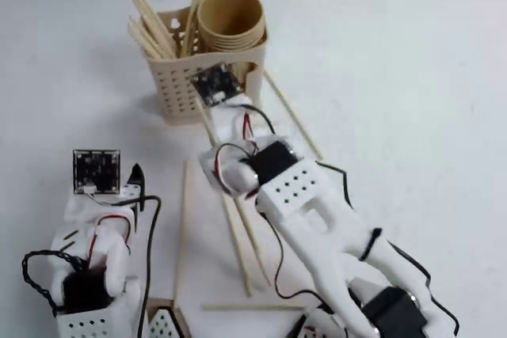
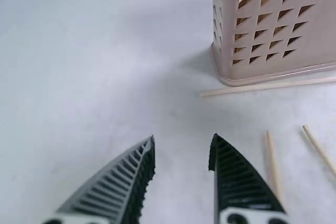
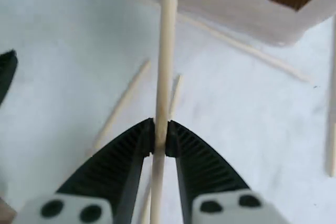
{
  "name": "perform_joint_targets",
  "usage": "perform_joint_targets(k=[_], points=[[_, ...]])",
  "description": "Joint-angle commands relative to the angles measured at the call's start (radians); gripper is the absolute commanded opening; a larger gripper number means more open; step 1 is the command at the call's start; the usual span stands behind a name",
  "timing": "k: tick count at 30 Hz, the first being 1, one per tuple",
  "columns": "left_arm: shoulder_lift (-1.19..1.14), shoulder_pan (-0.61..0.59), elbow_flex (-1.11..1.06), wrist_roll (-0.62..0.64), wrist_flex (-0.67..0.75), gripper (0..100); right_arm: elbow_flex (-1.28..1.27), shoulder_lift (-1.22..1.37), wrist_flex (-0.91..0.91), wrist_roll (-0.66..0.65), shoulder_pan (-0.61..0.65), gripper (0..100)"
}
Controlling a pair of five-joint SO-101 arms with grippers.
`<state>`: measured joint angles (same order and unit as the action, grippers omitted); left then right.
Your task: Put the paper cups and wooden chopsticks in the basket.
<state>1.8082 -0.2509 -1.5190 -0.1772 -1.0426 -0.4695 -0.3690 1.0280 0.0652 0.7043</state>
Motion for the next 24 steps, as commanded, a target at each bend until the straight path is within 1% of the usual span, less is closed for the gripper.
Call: perform_joint_targets(k=[1, 5, 10, 12, 15, 19, 24], points=[[0.012, -0.01, 0.008, -0.009, 0.023, 18, 0.112, -0.087, 0.015, -0.008, -0.01, 1.7], [0.012, -0.01, 0.008, -0.009, 0.023, 18, 0.23, -0.128, 0.008, -0.008, -0.007, 1.7], [0.012, -0.01, 0.008, -0.009, 0.023, 18, 0.445, -0.133, 0.004, -0.008, -0.005, 1.7], [0.012, -0.01, 0.008, -0.009, 0.023, 18, 0.505, -0.133, -0.041, -0.008, -0.005, 1.7], [0.012, -0.01, 0.008, -0.009, 0.023, 18, 0.539, -0.131, -0.174, -0.02, -0.005, 1.7], [0.012, -0.01, 0.008, -0.009, 0.023, 18, 0.545, -0.088, -0.39, -0.114, -0.008, 1.7], [0.012, -0.01, 0.008, -0.009, 0.023, 18, 0.546, -0.002, -0.665, -0.183, -0.015, 1.7]])
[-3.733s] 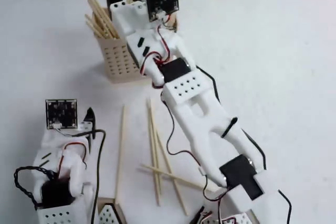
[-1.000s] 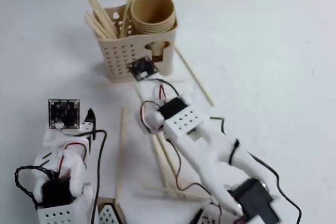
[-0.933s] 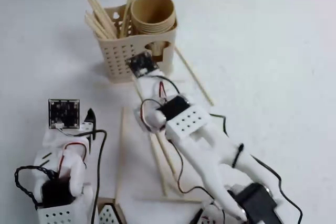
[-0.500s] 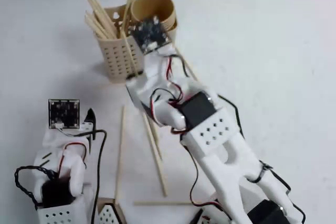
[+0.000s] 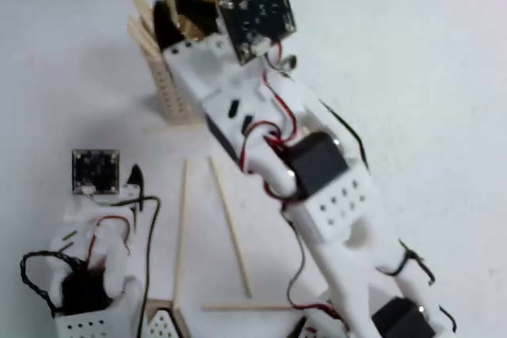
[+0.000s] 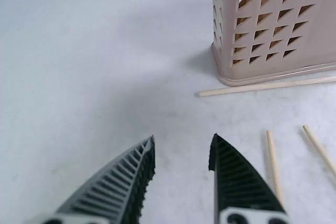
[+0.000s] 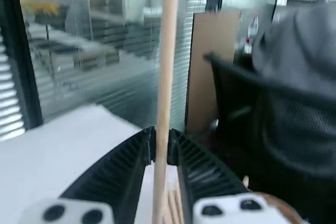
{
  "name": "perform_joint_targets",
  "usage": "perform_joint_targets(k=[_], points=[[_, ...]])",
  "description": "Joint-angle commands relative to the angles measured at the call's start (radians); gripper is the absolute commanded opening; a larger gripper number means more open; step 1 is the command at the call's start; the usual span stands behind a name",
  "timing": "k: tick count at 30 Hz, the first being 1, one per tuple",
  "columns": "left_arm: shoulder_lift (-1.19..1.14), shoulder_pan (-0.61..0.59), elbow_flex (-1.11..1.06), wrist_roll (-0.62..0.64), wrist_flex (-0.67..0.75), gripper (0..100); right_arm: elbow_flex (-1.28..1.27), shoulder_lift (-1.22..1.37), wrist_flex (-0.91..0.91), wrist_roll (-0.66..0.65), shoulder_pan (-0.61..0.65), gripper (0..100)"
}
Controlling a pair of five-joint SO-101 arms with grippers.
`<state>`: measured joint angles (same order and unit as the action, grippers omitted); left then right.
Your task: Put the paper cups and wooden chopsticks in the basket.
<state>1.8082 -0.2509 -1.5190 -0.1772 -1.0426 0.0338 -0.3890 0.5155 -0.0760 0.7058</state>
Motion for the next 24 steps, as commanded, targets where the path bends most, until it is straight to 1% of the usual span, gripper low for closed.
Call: perform_joint_targets(k=[1, 5, 8, 13, 16, 20, 22, 24], points=[[0.012, -0.01, 0.008, -0.009, 0.023, 18, 0.043, 0.033, -0.202, -0.052, -0.024, 1.7], [0.012, -0.01, 0.008, -0.009, 0.023, 18, 0.043, 0.097, -0.374, -0.058, -0.05, 1.7], [0.012, -0.01, 0.008, -0.009, 0.023, 18, 0.043, 0.159, -0.466, -0.058, -0.074, 1.7], [0.012, -0.01, 0.008, -0.009, 0.023, 18, 0.035, 0.255, -0.487, -0.054, -0.085, 1.9], [0.012, -0.01, 0.008, -0.009, 0.023, 18, 0.041, 0.309, -0.423, -0.051, -0.085, 3.4], [0.012, -0.01, 0.008, -0.009, 0.023, 18, 0.054, 0.325, -0.292, -0.051, -0.082, 15.3], [0.012, -0.01, 0.008, -0.009, 0.023, 18, 0.086, 0.302, -0.197, -0.051, -0.082, 15.7], [0.012, -0.01, 0.008, -0.009, 0.023, 18, 0.127, 0.263, -0.096, -0.051, -0.081, 12.9]])
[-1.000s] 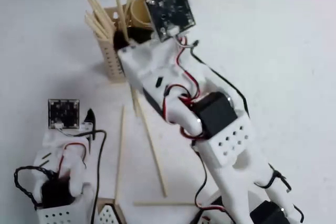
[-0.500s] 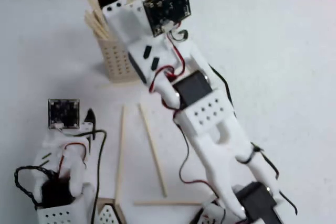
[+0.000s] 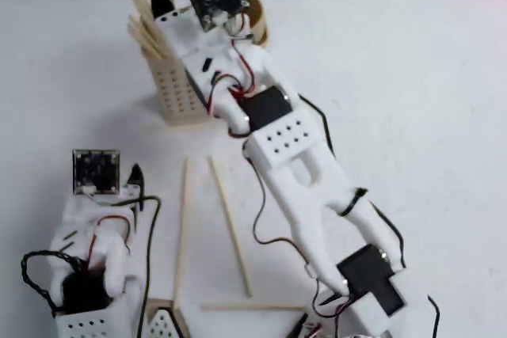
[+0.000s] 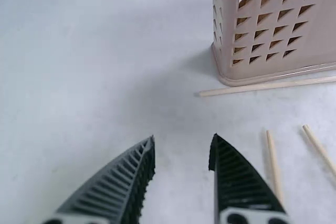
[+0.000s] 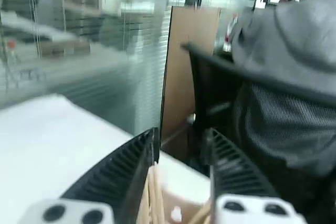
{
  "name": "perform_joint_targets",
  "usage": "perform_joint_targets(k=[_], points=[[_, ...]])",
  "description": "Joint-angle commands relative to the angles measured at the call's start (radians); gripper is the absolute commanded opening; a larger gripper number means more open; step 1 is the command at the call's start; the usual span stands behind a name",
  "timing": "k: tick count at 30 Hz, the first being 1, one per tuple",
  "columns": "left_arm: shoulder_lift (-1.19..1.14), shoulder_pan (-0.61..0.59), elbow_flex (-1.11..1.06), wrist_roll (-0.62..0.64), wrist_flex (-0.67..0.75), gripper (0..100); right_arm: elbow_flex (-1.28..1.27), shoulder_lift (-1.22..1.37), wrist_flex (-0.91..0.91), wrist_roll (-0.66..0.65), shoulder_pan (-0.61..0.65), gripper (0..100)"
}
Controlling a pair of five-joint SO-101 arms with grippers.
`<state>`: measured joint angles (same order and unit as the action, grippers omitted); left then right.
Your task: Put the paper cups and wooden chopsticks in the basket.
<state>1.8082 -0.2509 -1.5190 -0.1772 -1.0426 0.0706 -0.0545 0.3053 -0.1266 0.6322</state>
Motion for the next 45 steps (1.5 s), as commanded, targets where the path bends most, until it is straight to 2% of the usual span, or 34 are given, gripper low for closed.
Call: perform_joint_targets(k=[1, 5, 11, 15, 19, 22, 26, 31, 37, 41, 45], points=[[0.012, -0.008, 0.008, -0.009, 0.023, 18, 0.107, -0.094, 0.165, 0.0, -0.005, 10.8], [0.012, -0.005, 0.008, -0.009, 0.023, 18, 0.124, -0.205, 0.389, 0.002, -0.005, 1.1], [0.012, -0.005, 0.044, -0.009, 0.02, 18, 0.025, -0.39, 0.763, 0.002, -0.012, 2.9], [0.012, 0.01, 0.106, -0.066, -0.025, 18, -0.118, -0.549, 0.862, 0.002, -0.013, 2.9], [0.01, 0.044, 0.152, -0.107, -0.083, 19, -0.327, -0.73, 0.851, 0.005, -0.031, 2.9], [0.01, 0.044, 0.187, -0.107, -0.109, 23, -0.506, -0.86, 0.806, 0.063, -0.048, 2.9], [0.01, 0.045, 0.259, -0.112, -0.176, 23, -0.744, -0.978, 0.722, 0.094, -0.124, 2.9], [-0.016, 0.045, 0.354, -0.14, -0.235, 23, -0.979, -1.007, 0.565, 0.095, -0.243, 2.9], [-0.321, 0.05, 0.479, -0.163, -0.241, 23, -1.088, -1.007, 0.461, 0.107, -0.337, 3.0], [-0.575, 0.124, 0.545, -0.158, -0.241, 23, -1.111, -1.007, 0.46, 0.181, -0.364, 3.4], [-0.786, 0.208, 0.571, -0.127, -0.233, 23, -1.123, -1.007, 0.423, 0.192, -0.423, 3.4]])
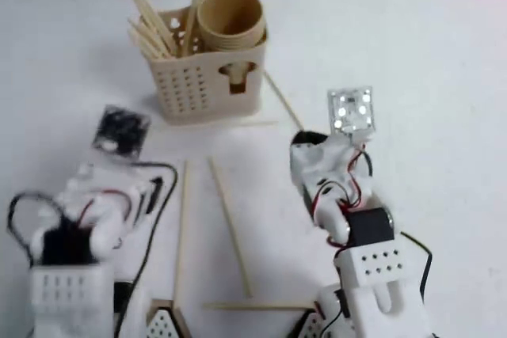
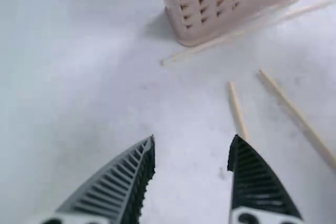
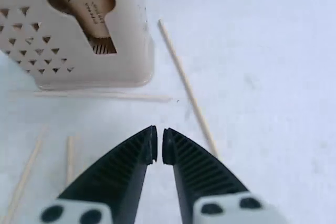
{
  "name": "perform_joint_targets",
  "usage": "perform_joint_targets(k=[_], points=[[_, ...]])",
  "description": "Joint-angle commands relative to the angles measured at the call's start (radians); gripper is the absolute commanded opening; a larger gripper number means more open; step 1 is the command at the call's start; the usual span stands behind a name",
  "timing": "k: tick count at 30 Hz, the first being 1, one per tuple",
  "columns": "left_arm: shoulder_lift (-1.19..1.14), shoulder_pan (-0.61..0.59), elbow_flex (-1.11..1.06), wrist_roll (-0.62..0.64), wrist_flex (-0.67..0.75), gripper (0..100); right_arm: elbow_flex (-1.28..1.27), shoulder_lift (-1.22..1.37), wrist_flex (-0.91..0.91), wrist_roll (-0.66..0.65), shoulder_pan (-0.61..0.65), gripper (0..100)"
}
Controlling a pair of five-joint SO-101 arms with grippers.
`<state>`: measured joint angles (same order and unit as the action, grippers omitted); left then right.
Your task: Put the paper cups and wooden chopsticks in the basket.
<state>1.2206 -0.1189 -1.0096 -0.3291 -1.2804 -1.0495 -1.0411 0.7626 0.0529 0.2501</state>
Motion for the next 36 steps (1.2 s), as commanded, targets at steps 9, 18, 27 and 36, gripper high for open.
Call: perform_joint_targets(k=[9, 18, 27, 36], points=[[-0.558, 0.156, 0.061, 0.117, 0.13, 23, -0.068, -0.021, -0.117, 0.011, -0.054, 3.4], [-0.803, 0.156, 0.061, 0.144, 0.302, 23, -0.074, -0.021, -0.117, 0.011, -0.051, 3.4], [-0.952, 0.203, 0.087, 0.144, 0.417, 12, -0.074, -0.021, -0.117, 0.011, -0.053, 3.4], [-1.072, 0.274, 0.301, 0.144, 0.18, 10, -0.075, -0.021, -0.111, 0.012, -0.054, 3.4]])
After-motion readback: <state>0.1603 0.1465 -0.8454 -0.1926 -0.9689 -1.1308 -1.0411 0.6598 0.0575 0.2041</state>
